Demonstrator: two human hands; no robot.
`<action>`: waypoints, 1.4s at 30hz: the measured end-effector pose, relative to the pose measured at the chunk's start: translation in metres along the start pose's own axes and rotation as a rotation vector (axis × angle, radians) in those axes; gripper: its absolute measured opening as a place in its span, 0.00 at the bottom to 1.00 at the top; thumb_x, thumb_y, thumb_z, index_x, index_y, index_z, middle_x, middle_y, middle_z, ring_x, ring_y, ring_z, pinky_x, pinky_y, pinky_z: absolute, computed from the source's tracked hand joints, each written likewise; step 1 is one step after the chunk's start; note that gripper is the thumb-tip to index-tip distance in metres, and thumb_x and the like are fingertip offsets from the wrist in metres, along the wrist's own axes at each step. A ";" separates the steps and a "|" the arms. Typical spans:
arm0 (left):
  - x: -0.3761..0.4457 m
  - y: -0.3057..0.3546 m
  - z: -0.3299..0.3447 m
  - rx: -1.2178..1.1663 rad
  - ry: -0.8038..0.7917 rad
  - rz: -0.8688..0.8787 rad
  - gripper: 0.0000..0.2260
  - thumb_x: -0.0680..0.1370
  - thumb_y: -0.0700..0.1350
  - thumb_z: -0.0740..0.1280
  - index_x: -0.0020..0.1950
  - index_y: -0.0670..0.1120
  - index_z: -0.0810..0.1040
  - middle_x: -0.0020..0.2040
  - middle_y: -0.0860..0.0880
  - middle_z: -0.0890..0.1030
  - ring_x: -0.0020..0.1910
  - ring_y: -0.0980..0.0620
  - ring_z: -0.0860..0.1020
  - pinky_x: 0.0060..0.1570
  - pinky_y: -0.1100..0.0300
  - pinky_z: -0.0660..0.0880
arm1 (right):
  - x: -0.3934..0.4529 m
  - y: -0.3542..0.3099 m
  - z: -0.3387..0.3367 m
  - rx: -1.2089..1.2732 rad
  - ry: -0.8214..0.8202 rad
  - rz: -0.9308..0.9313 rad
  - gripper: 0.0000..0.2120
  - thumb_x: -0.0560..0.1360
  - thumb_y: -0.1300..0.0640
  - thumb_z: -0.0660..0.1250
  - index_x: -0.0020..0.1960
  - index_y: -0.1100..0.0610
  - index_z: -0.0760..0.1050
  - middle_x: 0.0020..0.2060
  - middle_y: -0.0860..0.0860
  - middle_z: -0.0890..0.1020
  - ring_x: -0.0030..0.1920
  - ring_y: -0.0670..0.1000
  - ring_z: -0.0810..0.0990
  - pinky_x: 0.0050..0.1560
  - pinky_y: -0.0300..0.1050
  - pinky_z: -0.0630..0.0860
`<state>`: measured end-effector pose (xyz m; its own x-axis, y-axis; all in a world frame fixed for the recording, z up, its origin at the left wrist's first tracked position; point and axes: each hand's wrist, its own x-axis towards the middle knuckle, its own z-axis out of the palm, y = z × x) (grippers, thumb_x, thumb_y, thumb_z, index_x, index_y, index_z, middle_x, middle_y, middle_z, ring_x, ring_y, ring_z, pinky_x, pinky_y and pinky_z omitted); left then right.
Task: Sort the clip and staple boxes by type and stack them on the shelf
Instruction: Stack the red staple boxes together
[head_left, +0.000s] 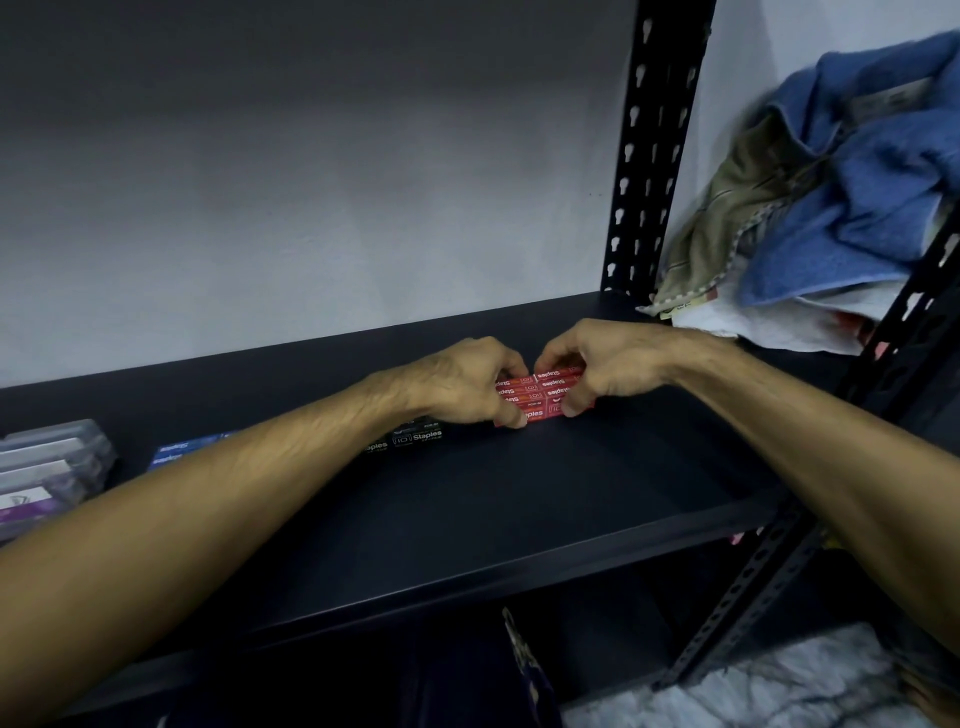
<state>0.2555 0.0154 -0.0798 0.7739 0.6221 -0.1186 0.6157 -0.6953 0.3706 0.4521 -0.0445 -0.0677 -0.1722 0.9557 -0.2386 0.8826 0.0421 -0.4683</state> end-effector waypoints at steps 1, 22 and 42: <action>0.000 0.000 0.000 0.004 0.007 0.000 0.22 0.71 0.54 0.76 0.63 0.51 0.78 0.49 0.55 0.81 0.45 0.57 0.79 0.42 0.63 0.73 | 0.000 -0.001 0.001 -0.006 0.002 0.004 0.20 0.67 0.55 0.78 0.56 0.45 0.79 0.44 0.44 0.83 0.44 0.45 0.80 0.46 0.41 0.72; -0.002 0.013 0.007 -0.101 0.049 -0.135 0.15 0.73 0.46 0.75 0.58 0.46 0.79 0.32 0.49 0.82 0.20 0.58 0.76 0.23 0.67 0.71 | -0.003 -0.006 0.005 -0.152 0.068 -0.032 0.17 0.68 0.54 0.77 0.55 0.44 0.80 0.41 0.44 0.83 0.40 0.44 0.79 0.39 0.39 0.71; 0.003 0.012 0.000 -0.220 -0.046 -0.162 0.18 0.72 0.43 0.77 0.59 0.44 0.78 0.38 0.43 0.85 0.30 0.51 0.83 0.29 0.60 0.79 | -0.002 -0.005 0.010 -0.179 0.088 -0.044 0.20 0.68 0.54 0.78 0.58 0.45 0.79 0.42 0.43 0.82 0.41 0.42 0.79 0.40 0.40 0.71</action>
<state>0.2653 0.0093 -0.0763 0.6771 0.6981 -0.2326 0.6887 -0.4900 0.5343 0.4435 -0.0496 -0.0728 -0.1804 0.9733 -0.1418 0.9399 0.1281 -0.3165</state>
